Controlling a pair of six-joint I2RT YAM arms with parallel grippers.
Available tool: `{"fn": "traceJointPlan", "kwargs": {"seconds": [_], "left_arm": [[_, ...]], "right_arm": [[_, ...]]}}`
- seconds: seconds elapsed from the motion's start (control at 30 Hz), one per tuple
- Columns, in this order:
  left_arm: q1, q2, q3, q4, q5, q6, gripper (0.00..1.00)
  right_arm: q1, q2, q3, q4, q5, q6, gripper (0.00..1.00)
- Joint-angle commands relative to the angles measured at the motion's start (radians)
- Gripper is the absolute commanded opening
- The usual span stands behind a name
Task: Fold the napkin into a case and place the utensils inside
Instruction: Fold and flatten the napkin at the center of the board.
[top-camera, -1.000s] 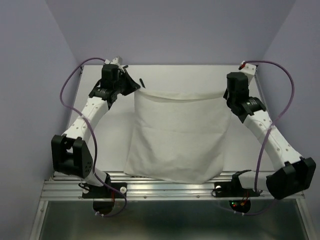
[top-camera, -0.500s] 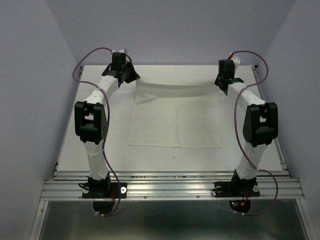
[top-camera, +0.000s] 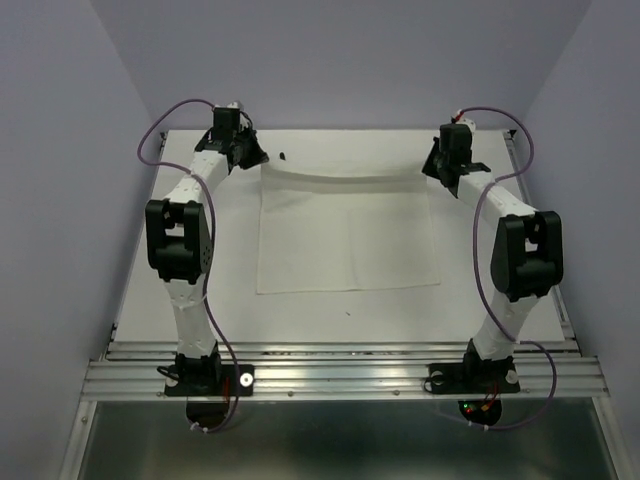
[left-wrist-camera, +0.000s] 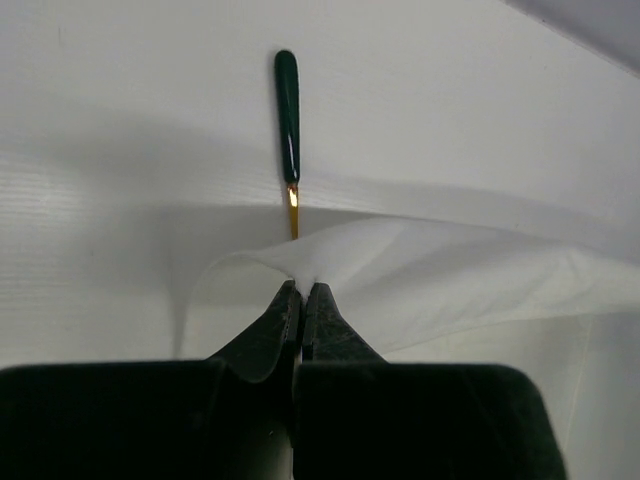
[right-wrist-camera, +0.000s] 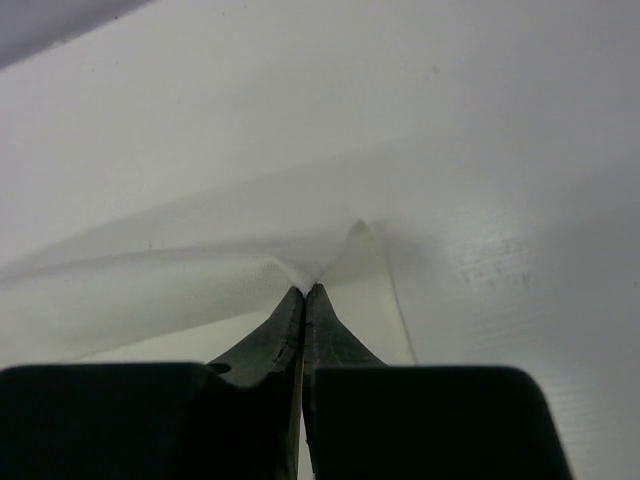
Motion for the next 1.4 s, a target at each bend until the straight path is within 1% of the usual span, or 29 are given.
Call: {"fn": "traceJointPlan", "kwargs": {"seconds": [0.0,0.1,0.23,0.33,0.47,0.53,0.63,0.77,0.97,1.07,1.23,1.37], "left_arm": [[-0.001,-0.182,-0.131,0.021,0.034,0.045,0.0],[-0.003,-0.254,-0.234,0.032,0.039,0.053,0.0],[-0.007,-0.341,-0.347,0.037,0.019,0.054,0.0],[-0.01,-0.4,-0.426,0.035,0.02,0.059,0.0],[-0.026,-0.452,-0.536,0.014,0.008,0.036,0.0],[-0.029,-0.476,-0.576,-0.003,0.002,0.031,0.0],[-0.041,-0.504,-0.628,-0.012,0.017,0.024,0.0],[-0.079,-0.533,-0.697,-0.031,-0.003,0.008,0.0],[-0.118,-0.55,-0.812,0.014,-0.009,-0.039,0.0],[-0.127,-0.555,-0.838,0.025,-0.01,-0.051,0.0],[-0.129,-0.587,-0.848,0.018,-0.017,-0.056,0.0],[-0.129,-0.615,-0.829,-0.024,-0.035,-0.042,0.0]], "right_arm": [[-0.006,-0.155,-0.143,0.014,-0.075,0.045,0.01],[-0.006,-0.254,-0.242,-0.004,-0.095,0.048,0.01],[-0.006,-0.322,-0.349,-0.02,-0.054,0.028,0.01],[-0.006,-0.386,-0.42,-0.047,-0.063,0.019,0.01],[-0.006,-0.484,-0.51,-0.073,-0.067,0.08,0.01],[-0.006,-0.512,-0.559,-0.092,-0.078,0.09,0.01],[-0.006,-0.548,-0.605,-0.142,-0.05,0.123,0.01],[-0.006,-0.604,-0.677,-0.144,-0.066,0.154,0.01],[-0.006,-0.629,-0.721,-0.173,-0.142,0.194,0.01],[-0.006,-0.637,-0.733,-0.19,-0.156,0.2,0.01],[-0.006,-0.663,-0.719,-0.233,-0.142,0.203,0.01],[-0.006,-0.696,-0.691,-0.285,-0.139,0.203,0.01]]}}
